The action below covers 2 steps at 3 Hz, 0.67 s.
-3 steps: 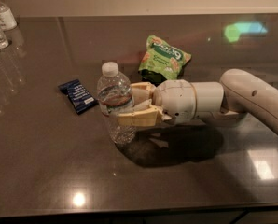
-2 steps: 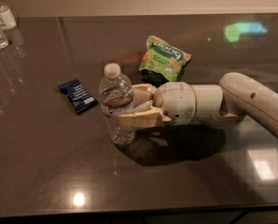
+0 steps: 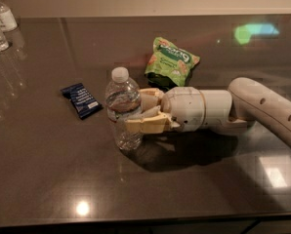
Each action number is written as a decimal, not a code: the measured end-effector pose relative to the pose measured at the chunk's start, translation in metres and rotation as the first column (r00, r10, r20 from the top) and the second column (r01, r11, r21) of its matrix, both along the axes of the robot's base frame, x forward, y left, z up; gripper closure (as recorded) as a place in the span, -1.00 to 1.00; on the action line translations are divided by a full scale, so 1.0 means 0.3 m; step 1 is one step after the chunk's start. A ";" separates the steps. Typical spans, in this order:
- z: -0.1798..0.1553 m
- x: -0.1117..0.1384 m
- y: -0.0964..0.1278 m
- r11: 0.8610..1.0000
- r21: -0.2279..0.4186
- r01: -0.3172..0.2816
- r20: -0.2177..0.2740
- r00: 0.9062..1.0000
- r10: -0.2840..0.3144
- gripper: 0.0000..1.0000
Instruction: Place water bottle upright
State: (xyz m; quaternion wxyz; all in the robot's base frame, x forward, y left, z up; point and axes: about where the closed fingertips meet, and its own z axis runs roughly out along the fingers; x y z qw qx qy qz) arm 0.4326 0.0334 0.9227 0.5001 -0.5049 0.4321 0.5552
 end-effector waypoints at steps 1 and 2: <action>-0.004 0.007 -0.001 1.000 -0.007 -0.003 0.003 1.000 0.003 -0.30; -0.002 0.004 0.006 1.000 -0.008 -0.007 0.005 1.000 0.007 -0.77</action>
Offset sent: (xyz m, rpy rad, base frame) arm 0.0019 -0.0002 -0.0012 -0.0066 -0.0031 0.0027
